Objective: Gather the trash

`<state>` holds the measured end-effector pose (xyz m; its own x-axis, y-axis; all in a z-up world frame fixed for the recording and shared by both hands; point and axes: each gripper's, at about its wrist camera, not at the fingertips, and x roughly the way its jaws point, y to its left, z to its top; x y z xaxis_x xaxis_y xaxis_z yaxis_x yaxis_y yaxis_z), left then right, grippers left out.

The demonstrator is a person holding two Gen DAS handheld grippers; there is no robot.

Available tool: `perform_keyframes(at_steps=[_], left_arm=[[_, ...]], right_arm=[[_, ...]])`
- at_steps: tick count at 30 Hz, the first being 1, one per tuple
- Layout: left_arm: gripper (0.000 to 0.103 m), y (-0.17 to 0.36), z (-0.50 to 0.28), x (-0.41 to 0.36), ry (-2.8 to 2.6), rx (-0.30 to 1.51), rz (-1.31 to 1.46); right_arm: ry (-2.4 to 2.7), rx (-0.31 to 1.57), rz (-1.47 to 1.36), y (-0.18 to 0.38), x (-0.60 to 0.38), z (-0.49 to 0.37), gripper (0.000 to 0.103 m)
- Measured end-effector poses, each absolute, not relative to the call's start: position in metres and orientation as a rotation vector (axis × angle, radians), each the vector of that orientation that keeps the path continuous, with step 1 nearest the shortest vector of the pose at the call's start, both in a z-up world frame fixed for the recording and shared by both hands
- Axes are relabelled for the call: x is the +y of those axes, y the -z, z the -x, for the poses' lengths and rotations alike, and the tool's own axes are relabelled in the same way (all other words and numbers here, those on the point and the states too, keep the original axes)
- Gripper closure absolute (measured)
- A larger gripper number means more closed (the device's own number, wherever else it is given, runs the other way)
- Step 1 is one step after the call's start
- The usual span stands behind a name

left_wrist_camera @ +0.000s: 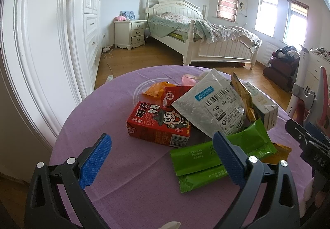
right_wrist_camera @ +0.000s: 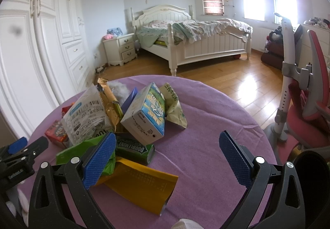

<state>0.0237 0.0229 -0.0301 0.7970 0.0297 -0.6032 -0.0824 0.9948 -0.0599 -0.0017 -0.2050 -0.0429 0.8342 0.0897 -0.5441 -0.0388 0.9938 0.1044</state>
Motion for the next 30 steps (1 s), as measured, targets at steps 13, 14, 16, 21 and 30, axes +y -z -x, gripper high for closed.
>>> perform_keyframes(at_steps=[13,14,16,21,30], left_arm=[[0.005,0.029,-0.027,0.056,0.018,0.703,0.079],[0.005,0.033,-0.031,0.063,0.045,0.735,0.095],[0.005,0.038,-0.04,0.072,0.084,0.778,0.123],[0.005,0.033,-0.062,0.07,0.165,0.78,0.021],[0.005,0.036,-0.09,0.073,0.33,0.779,-0.236]], right_arm=[[-0.262,0.643,-0.271,0.028,-0.241,0.0,0.004],[-0.295,0.634,-0.295,0.024,-0.24,-0.001,0.004],[-0.384,0.644,-0.314,0.006,-0.233,-0.01,0.004],[-0.675,0.717,-0.255,-0.025,-0.178,-0.038,0.008],[-0.782,0.828,0.106,-0.011,-0.103,-0.062,0.009]])
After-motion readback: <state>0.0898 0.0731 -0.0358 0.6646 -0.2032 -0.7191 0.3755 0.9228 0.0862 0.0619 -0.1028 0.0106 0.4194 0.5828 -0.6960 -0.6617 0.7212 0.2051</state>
